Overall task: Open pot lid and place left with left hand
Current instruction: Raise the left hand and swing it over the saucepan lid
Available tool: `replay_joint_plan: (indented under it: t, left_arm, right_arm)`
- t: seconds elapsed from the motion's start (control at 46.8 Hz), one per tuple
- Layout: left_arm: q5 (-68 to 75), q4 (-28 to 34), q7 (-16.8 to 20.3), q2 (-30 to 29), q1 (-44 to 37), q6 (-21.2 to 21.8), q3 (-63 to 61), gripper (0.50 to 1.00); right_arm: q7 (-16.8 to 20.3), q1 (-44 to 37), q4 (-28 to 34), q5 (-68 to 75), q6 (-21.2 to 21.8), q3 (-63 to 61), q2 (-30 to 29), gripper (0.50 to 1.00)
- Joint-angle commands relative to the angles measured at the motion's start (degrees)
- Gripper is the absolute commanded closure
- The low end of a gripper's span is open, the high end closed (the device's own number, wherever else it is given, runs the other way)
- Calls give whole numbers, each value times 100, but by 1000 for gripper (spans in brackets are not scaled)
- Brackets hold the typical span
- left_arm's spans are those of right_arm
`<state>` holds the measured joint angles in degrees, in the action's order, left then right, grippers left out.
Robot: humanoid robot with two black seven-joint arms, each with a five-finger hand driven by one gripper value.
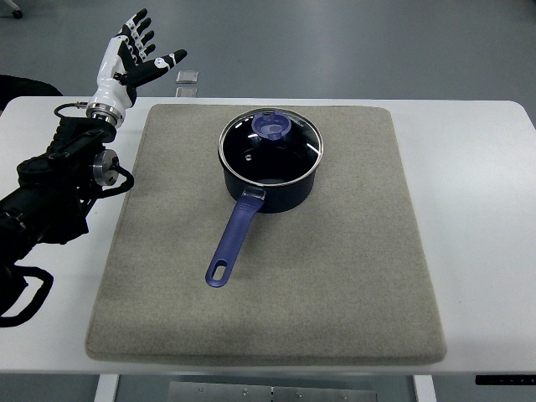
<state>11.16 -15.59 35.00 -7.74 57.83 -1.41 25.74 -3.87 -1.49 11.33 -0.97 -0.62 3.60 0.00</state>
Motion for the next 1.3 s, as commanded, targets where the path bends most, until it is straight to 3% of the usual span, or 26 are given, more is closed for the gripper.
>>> replay_joint_plan:
  t: [0.0,0.513,0.897,1.068,1.282]
  left_arm:
    - [0,3,0,-9,0,0,10,521]
    - [105,-15,0,-210,123,-132,-95,519]
    - [1272,-129,0,-1195,1528,-2425,-2168,516]
    - [2407,-216,0,-1195,2109,-2566,-2521,519]
    - [3822,-1226,0,-1265,2680,-2566,-2530,525]
  right_arm:
    - [0,0,1,0,0,-9,0,583]
    - [0,0,-8,0,0,0,0,583]
    - [0,0,1,0,0,-9,0,583]
    - [0,0,1,0,0,-9,0,583]
    - [0,0,1,0,0,0,0,583]
